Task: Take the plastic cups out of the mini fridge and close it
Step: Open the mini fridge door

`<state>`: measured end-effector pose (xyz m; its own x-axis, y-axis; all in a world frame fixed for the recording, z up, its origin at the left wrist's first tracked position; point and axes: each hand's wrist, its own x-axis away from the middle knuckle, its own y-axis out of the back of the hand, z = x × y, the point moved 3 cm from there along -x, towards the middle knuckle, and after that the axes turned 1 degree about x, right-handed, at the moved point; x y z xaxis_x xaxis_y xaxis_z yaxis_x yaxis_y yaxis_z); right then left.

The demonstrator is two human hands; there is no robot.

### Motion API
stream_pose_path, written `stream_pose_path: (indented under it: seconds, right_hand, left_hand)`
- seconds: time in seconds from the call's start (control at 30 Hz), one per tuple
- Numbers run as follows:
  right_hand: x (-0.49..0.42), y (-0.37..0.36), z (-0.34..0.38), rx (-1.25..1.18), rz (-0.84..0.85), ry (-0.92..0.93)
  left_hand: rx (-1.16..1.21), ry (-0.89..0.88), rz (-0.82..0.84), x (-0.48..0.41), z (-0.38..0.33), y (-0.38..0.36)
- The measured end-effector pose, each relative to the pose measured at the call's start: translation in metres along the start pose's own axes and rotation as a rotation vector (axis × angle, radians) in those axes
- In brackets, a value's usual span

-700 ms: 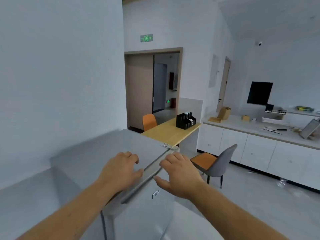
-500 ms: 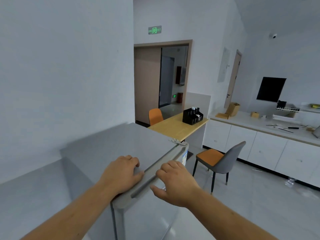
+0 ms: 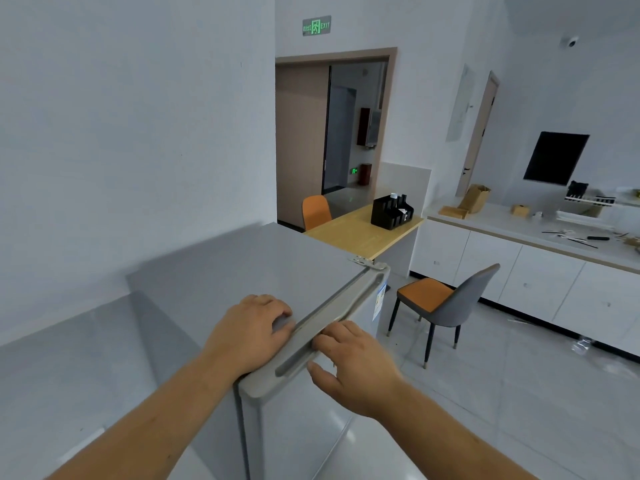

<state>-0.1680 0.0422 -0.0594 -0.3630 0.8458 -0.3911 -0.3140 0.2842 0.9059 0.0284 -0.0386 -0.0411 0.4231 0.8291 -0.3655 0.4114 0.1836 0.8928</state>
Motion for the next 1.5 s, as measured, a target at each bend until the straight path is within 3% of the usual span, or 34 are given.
stream_pose_path:
  seconds: [0.23, 0.4, 0.57, 0.8, 1.17, 1.5]
  right_hand:
    - [0.022, 0.016, -0.014, 0.020, -0.038, -0.055]
    - [0.034, 0.036, -0.028, -0.024, -0.041, -0.250]
    - [0.039, 0.048, -0.040, 0.024, 0.065, -0.436]
    - [0.061, 0.063, -0.069, 0.117, 0.165, -0.471]
    - [0.105, 0.075, -0.117, 0.222, 0.188, -0.556]
    - [0.135, 0.077, -0.172, 0.354, 0.216, -0.736]
  left_hand:
    - [-0.005, 0.001, 0.045, -0.002, 0.003, -0.008]
    - [-0.020, 0.011, 0.073, -0.012, 0.002, -0.017]
    - [-0.075, -0.023, 0.075, -0.026, -0.017, -0.026]
    - [-0.131, -0.005, 0.076, -0.028, -0.014, -0.035]
    - [-0.135, 0.011, 0.065, -0.024, -0.021, -0.030]
    - [-0.145, 0.004, 0.063, -0.021, -0.025, -0.026]
